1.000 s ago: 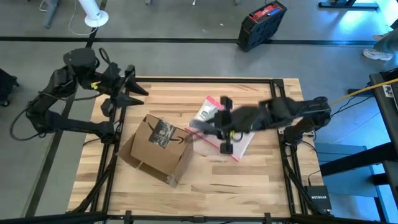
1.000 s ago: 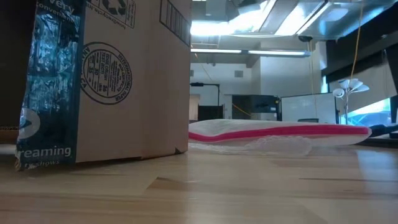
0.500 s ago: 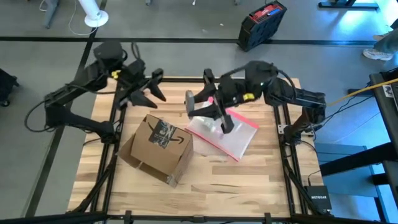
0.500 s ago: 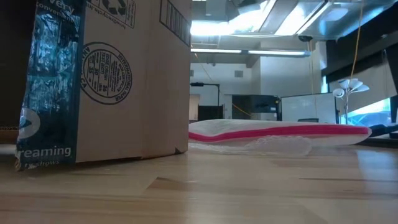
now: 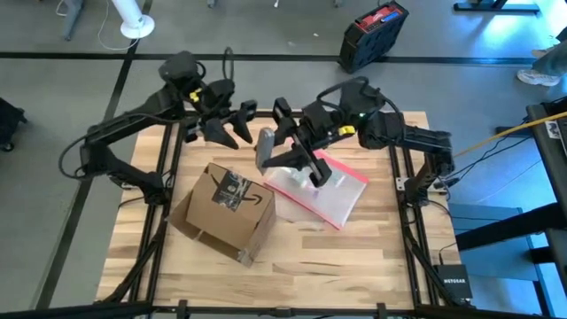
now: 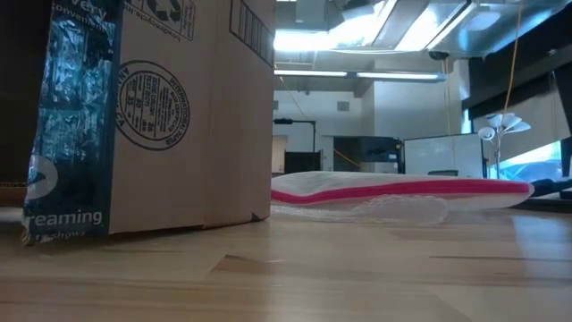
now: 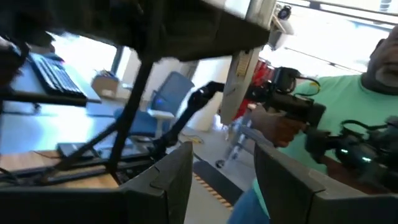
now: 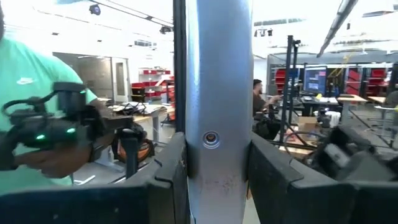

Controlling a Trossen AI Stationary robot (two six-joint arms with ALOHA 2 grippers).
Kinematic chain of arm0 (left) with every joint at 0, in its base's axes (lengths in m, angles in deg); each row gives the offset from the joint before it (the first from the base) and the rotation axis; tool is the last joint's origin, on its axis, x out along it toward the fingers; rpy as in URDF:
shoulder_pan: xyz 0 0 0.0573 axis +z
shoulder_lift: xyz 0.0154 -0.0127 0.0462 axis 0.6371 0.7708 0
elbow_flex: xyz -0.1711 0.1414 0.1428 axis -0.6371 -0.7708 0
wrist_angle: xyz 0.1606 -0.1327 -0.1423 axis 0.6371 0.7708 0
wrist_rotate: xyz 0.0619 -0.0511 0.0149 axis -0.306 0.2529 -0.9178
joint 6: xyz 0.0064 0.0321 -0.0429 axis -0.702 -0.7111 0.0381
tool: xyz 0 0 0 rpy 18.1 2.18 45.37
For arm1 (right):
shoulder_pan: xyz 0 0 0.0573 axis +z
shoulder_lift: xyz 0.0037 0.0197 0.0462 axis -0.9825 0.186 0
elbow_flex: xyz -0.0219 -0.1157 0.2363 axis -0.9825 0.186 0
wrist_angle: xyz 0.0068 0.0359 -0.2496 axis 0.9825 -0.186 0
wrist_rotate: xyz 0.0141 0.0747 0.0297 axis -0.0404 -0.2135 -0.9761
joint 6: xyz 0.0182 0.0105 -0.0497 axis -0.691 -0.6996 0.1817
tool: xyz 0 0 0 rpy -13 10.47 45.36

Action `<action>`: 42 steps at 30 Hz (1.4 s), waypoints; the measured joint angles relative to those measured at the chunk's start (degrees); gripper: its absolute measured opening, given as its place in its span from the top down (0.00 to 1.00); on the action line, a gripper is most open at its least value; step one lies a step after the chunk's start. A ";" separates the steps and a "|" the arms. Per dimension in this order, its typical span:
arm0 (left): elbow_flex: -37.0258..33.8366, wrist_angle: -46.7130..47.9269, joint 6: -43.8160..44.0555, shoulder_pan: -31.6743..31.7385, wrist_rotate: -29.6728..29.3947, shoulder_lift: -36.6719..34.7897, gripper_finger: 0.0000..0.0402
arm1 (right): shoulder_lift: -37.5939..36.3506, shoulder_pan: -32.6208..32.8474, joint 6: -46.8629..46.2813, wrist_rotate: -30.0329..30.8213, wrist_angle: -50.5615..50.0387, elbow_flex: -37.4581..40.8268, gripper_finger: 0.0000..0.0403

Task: Unpack boxes
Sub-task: Break down the cardboard box with the gray cutter until it is fully flat

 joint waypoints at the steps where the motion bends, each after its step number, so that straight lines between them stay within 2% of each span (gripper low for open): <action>1: 0.00 -0.06 0.12 -0.02 0.54 0.41 0.60 | 0.00 -0.25 0.05 0.03 0.01 0.00 0.69; 10: 0.00 -9.14 3.68 -0.48 2.75 2.31 0.60 | 0.42 -2.55 -2.12 -1.99 1.19 0.00 0.69; 25: 0.00 -8.47 4.19 0.31 1.53 2.73 0.60 | 1.46 -3.34 -2.05 -1.84 1.18 0.00 0.69; 42: 0.00 -9.24 5.00 -0.02 -0.20 2.57 0.61 | 2.23 -3.18 5.20 1.76 1.17 0.00 0.69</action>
